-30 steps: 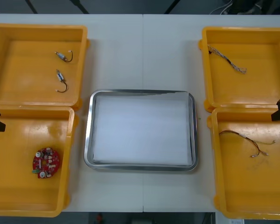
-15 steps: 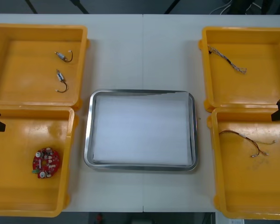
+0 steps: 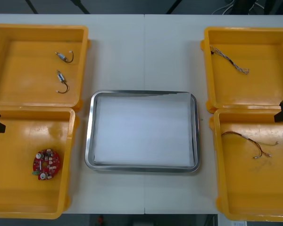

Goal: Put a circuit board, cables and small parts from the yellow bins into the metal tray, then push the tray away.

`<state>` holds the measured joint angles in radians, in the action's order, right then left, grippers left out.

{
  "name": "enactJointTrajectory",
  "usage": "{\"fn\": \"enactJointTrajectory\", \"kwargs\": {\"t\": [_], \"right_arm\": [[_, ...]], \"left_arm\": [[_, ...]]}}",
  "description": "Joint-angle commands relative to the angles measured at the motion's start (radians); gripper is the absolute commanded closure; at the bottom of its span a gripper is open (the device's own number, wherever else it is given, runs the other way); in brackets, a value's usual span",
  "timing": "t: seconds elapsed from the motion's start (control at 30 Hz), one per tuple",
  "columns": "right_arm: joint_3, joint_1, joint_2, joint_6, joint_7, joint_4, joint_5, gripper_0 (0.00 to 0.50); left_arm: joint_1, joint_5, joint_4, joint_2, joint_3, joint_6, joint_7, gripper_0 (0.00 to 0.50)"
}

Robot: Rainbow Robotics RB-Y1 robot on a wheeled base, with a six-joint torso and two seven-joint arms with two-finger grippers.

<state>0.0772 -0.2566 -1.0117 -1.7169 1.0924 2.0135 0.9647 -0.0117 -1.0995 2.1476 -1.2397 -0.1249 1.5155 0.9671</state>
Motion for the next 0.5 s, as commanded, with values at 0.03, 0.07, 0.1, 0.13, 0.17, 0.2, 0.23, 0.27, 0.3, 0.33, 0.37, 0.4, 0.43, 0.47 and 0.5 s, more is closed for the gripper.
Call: {"fn": "enactJointTrajectory", "kwargs": {"t": [0.03,0.07,0.1,0.13,0.17,0.2,0.23,0.27,0.3,0.33,0.37,0.4,0.43,0.47,0.5], "right_arm": [[0.036,0.010,-0.042,0.006,0.032,0.027,-0.007,0.000],[0.036,0.010,-0.042,0.006,0.032,0.027,-0.007,0.000],[0.036,0.010,-0.042,0.006,0.032,0.027,-0.007,0.000],[0.036,0.010,-0.042,0.006,0.032,0.027,-0.007,0.000],[0.036,0.010,-0.042,0.006,0.032,0.027,-0.007,0.000],[0.036,0.010,-0.042,0.006,0.032,0.027,-0.007,0.000],[0.036,0.010,-0.042,0.006,0.032,0.027,-0.007,0.000],[0.036,0.010,-0.042,0.006,0.032,0.027,-0.007,0.000],[0.036,0.010,-0.042,0.006,0.032,0.027,-0.007,0.000],[0.036,0.010,-0.042,0.006,0.032,0.027,-0.007,0.000],[0.036,0.010,-0.042,0.006,0.032,0.027,-0.007,0.000],[0.036,0.010,-0.042,0.006,0.032,0.027,-0.007,0.000],[0.036,0.010,-0.042,0.006,0.032,0.027,-0.007,0.000],[0.036,0.010,-0.042,0.006,0.032,0.027,-0.007,0.000],[0.036,0.010,-0.042,0.006,0.032,0.027,-0.007,0.000]], "left_arm": [[0.018,0.009,0.020,-0.044,-0.029,-0.008,0.042,0.000],[0.018,0.009,0.020,-0.044,-0.029,-0.008,0.042,0.000],[0.018,0.009,0.020,-0.044,-0.029,-0.008,0.042,0.000],[0.018,0.009,0.020,-0.044,-0.029,-0.008,0.042,0.000],[0.018,0.009,0.020,-0.044,-0.029,-0.008,0.042,0.000],[0.018,0.009,0.020,-0.044,-0.029,-0.008,0.042,0.000],[0.018,0.009,0.020,-0.044,-0.029,-0.008,0.042,0.000],[0.018,0.009,0.020,-0.044,-0.029,-0.008,0.042,0.000],[0.018,0.009,0.020,-0.044,-0.029,-0.008,0.042,0.000],[0.018,0.009,0.020,-0.044,-0.029,-0.008,0.042,0.000],[0.018,0.009,0.020,-0.044,-0.029,-0.008,0.042,0.000],[0.018,0.009,0.020,-0.044,-0.029,-0.008,0.042,0.000],[0.018,0.009,0.020,-0.044,-0.029,-0.008,0.042,0.000],[0.018,0.009,0.020,-0.044,-0.029,-0.008,0.042,0.000],[0.018,0.009,0.020,-0.044,-0.029,-0.008,0.042,0.000]]}}
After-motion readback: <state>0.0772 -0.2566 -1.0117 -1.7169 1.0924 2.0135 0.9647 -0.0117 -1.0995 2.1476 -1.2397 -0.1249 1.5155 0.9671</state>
